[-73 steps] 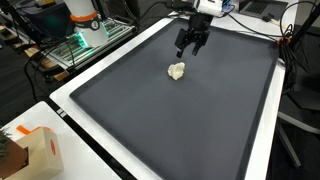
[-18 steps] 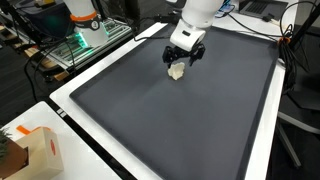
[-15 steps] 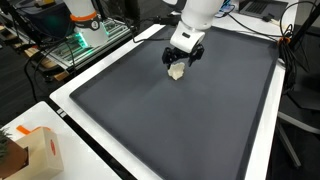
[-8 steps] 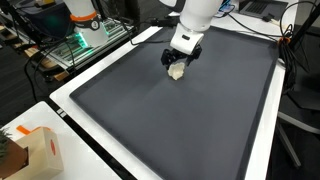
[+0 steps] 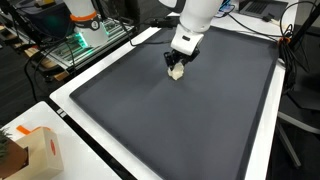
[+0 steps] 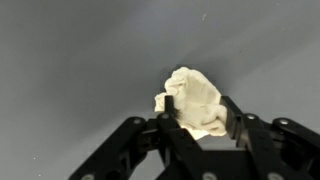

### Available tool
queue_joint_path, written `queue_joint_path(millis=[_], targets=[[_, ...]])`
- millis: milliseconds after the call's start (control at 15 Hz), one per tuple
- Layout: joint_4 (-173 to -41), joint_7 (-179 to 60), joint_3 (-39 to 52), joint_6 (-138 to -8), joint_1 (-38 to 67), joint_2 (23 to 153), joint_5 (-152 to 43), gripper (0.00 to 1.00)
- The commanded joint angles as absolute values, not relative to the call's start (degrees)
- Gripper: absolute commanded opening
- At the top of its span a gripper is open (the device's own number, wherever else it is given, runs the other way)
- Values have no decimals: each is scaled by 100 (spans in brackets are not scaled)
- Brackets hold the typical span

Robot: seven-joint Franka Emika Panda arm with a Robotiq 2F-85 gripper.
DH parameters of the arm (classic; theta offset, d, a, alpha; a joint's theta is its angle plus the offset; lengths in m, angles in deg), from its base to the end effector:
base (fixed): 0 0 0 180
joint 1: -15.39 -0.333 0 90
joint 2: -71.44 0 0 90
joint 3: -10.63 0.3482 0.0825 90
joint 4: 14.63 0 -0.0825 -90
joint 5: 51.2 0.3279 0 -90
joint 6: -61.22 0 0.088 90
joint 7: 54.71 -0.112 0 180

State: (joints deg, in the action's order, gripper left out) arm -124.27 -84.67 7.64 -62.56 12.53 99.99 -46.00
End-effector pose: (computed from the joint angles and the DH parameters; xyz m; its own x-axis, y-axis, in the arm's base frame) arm 0.5765 0.0050 0.2800 0.8063 -0.5437 -0.2331 -0.5380 -0.8378 0.0932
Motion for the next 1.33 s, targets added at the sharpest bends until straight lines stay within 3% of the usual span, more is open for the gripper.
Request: queue_joint_path(millis=[0,133,267,867,933,1067,1267], targets=[[-12461,-8327,760,-6345,1257,10049,-4456,19],[-12450,-8352,750,-6337,1245,10058,-4472,5],[-12443,-8367,742,-6330,1236,10063,-4490,0],[-12406,-8480,704,-6279,1207,10070,-4529,3],[-12408,-8514,701,-6279,1199,10068,-4526,36],[-12421,-8465,707,-6288,1208,10061,-4530,42],[-12426,-8464,703,-6281,1201,10064,-4541,66]])
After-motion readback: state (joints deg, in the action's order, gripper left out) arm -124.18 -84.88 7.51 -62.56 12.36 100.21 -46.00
